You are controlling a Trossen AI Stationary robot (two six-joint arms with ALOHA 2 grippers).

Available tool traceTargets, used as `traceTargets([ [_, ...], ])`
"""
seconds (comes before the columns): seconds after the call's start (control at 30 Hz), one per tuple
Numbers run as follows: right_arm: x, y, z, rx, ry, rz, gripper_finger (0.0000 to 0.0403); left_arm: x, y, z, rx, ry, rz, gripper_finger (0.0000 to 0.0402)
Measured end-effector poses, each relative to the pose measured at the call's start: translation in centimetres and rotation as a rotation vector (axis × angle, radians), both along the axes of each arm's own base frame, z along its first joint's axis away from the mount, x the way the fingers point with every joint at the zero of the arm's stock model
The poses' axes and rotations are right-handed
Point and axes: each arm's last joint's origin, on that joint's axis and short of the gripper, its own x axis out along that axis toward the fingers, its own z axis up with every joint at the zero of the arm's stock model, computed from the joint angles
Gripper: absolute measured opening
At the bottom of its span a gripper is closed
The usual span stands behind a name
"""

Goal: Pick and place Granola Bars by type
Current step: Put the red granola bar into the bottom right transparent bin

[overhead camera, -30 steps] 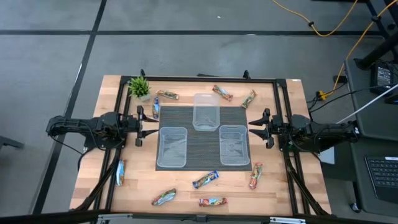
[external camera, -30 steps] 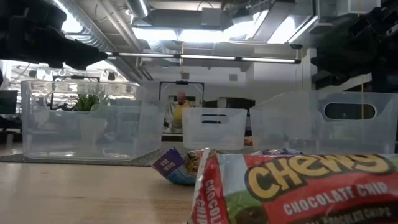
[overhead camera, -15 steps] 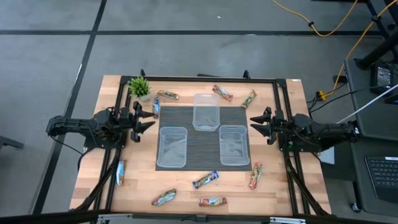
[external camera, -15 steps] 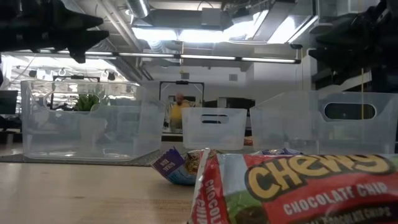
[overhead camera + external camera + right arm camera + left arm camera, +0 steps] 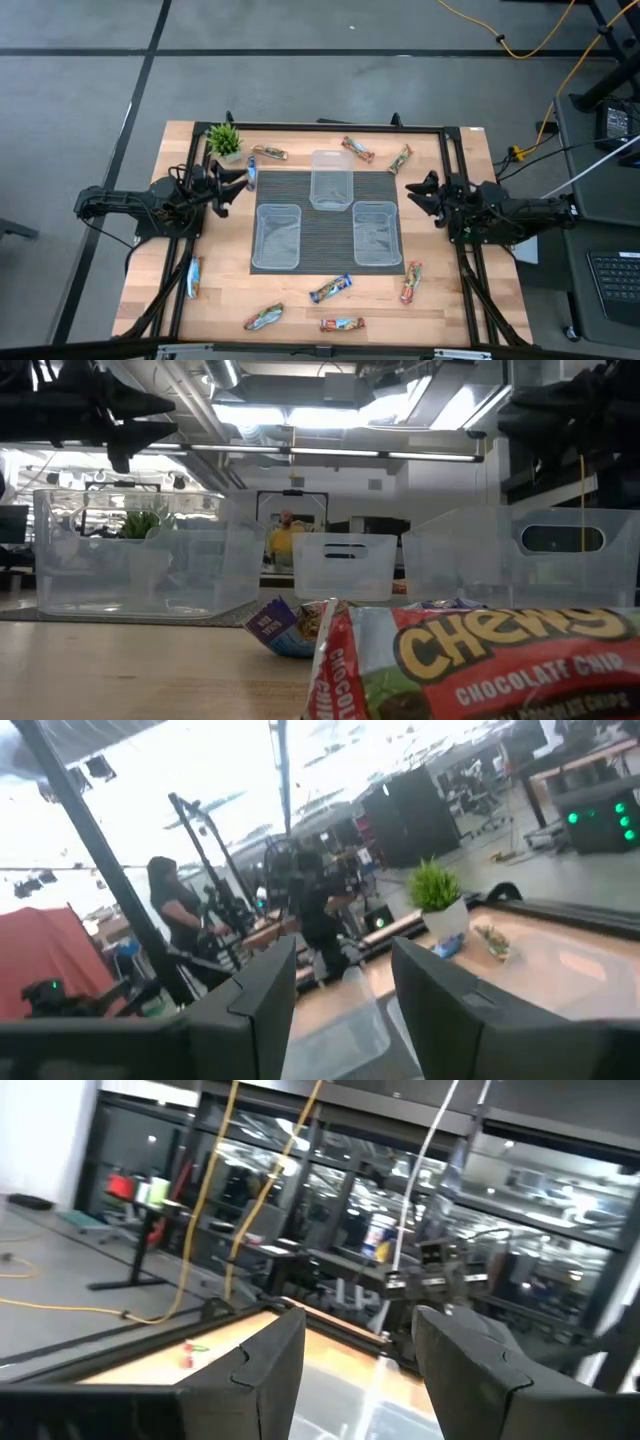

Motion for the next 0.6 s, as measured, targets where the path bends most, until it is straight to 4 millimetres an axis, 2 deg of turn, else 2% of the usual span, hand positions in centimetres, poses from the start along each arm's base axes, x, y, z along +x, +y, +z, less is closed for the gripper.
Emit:
traceTargets([
  [0.1, -0.2, 0.0, 1.0, -0.006, -0.020, 0.013, 0.0170, 0.0, 0.1, -0.1, -0.009, 0.010, 0.050, 0.0180],
  [0.17, -0.6, 0.1, 2.4, -0.020, -0.013, 0.025, 0.0175, -0.1, 0.2, -0.2, -0.015, 0.017, 0.077, 0.0180],
  [0.23, -1.4, 0.2, 4.7, -0.033, 0.006, 0.076, 0.0186, -0.1, 0.2, -0.2, -0.017, 0.026, 0.091, 0.0180],
  [0.4, -3.2, 0.5, 12.0, 0.020, 0.158, 0.224, 0.0235, 0.0, 0.2, -0.4, -0.015, 0.042, 0.092, 0.0180],
  [0.5, -2.2, 0.8, 16.0, 0.080, 0.324, 0.311, 0.0251, 0.0, 0.2, -0.4, -0.009, 0.048, 0.093, 0.0180],
  [0.6, 0.5, 1.4, 18.6, 0.117, 0.557, 0.434, 0.0253, 0.0, 0.2, -0.5, 0.009, 0.064, 0.097, 0.0180],
])
